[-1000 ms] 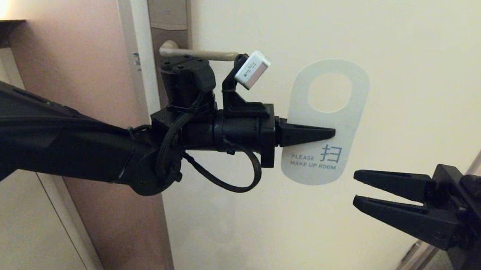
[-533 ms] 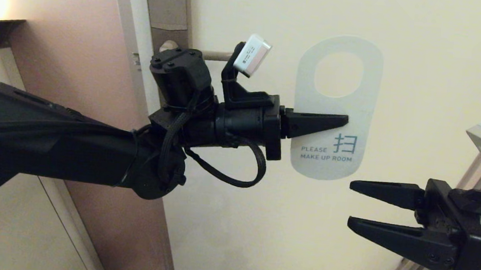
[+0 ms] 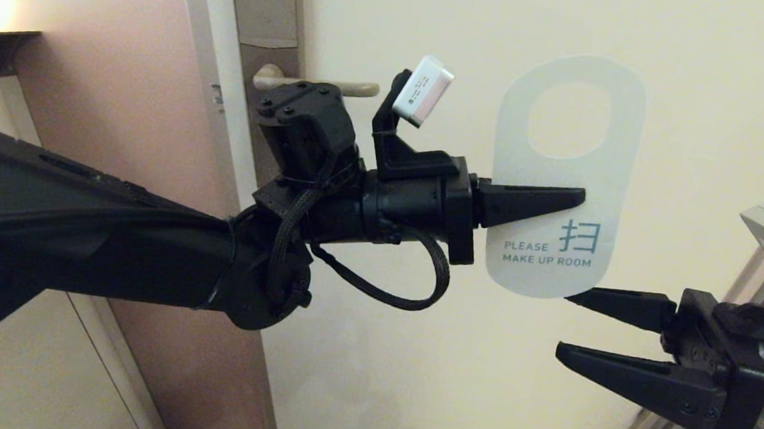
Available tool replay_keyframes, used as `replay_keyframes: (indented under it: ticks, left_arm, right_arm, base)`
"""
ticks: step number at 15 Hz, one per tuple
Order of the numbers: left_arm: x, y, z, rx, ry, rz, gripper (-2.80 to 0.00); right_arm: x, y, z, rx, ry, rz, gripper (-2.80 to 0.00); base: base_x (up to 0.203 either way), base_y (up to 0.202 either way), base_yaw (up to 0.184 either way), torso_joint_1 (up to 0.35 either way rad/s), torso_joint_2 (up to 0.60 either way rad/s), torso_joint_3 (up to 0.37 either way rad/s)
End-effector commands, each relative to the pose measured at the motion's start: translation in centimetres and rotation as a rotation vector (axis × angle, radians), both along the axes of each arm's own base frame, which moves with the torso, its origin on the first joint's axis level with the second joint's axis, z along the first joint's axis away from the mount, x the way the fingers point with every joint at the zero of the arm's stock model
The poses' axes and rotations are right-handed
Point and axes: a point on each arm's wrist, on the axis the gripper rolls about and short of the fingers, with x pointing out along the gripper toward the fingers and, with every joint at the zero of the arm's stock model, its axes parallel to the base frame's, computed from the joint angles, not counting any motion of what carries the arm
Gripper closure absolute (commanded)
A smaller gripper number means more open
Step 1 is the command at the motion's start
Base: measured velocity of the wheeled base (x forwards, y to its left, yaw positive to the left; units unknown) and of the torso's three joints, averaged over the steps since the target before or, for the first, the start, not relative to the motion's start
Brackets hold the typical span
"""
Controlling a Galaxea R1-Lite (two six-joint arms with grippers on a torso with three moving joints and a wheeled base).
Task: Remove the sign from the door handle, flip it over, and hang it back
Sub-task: Hand it to the other hand
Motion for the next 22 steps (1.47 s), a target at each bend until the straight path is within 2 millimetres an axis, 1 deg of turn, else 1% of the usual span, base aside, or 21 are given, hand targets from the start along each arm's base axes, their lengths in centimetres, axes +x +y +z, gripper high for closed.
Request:
replay_keyframes:
  ticks: [1, 9, 12, 17, 22]
  left_arm:
    - [-0.2, -0.2, 0.1, -0.003, -0.002, -0.013, 0.0]
    - [-0.7, -0.1, 0.7, -0.012, -0.007, -0.02, 0.0]
    - [-1.2, -0.4, 0.8, -0.014, -0.003, -0.036, 0.0]
    - [-1.5, -0.7, 0.8, -0.013, 0.0, -0.047, 0.0]
    - [-1.4, -0.8, 0.2, -0.001, 0.011, -0.05, 0.0]
  right_arm:
    - [-0.2, -0.2, -0.1, 0.002, 0.001, -0.002, -2.8]
    - [-0.2, -0.5, -0.3, 0.013, 0.029, -0.02, -2.8]
    - [-0.1, -0.4, -0.2, 0.015, 0.025, -0.02, -2.8]
    - [0.6, -0.1, 0.2, 0.06, 0.014, -0.026, -2.8]
    - [0.6, -0.1, 0.5, 0.072, 0.006, -0.028, -2.8]
  base:
    - [0.0, 0.0, 0.0, 0.0, 0.0, 0.0]
    - [0.0, 0.0, 0.0, 0.0, 0.0, 0.0]
    - [0.0, 0.0, 0.0, 0.0, 0.0, 0.0]
    - [0.0, 0.0, 0.0, 0.0, 0.0, 0.0]
    - [0.0, 0.0, 0.0, 0.0, 0.0, 0.0]
